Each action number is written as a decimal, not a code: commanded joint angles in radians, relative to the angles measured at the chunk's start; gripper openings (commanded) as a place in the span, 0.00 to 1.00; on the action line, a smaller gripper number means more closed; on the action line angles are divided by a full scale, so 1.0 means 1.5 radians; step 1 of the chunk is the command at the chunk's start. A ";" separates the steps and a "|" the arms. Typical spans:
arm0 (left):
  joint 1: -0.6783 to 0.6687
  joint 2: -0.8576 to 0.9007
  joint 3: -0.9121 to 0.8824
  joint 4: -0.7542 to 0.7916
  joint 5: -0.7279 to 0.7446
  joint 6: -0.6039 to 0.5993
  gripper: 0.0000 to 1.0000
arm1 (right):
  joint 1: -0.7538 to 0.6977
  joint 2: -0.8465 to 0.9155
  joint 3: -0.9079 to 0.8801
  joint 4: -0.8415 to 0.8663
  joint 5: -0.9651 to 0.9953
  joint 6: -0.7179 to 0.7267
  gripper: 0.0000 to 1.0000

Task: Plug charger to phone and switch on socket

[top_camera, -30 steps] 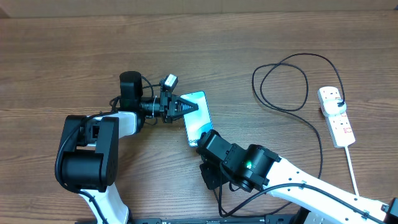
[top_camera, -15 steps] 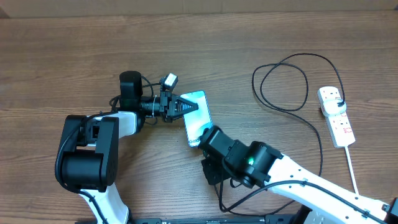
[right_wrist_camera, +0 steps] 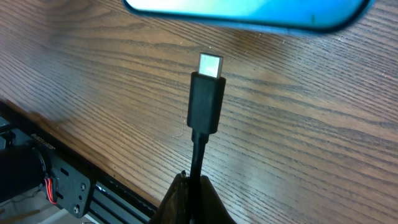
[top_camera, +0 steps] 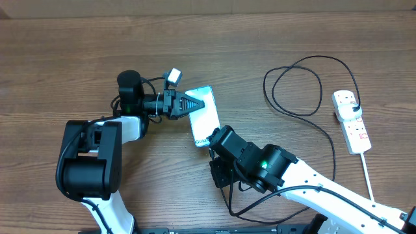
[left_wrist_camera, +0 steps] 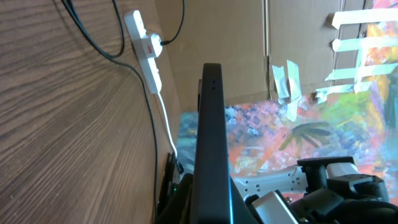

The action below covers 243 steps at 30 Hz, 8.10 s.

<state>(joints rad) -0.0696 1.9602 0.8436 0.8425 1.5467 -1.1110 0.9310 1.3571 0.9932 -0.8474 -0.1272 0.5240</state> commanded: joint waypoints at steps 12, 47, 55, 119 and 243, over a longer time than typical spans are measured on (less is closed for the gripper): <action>0.008 0.002 0.012 0.025 0.022 -0.089 0.04 | -0.001 0.001 0.018 0.022 -0.003 0.002 0.04; 0.008 0.002 0.012 0.025 0.022 -0.047 0.04 | -0.002 0.001 0.018 0.041 0.022 -0.003 0.04; 0.008 0.002 0.012 0.025 0.022 -0.047 0.04 | -0.002 0.001 0.018 0.051 0.045 -0.003 0.04; 0.007 0.002 0.012 0.015 0.023 -0.030 0.04 | -0.007 0.001 0.018 0.055 0.030 -0.106 0.04; 0.007 0.002 0.012 0.015 0.023 0.022 0.04 | -0.007 0.030 0.018 0.085 0.084 -0.005 0.04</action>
<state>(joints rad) -0.0525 1.9602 0.8528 0.8604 1.5528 -1.0958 0.9234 1.4010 0.9966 -0.7265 -0.0181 0.5198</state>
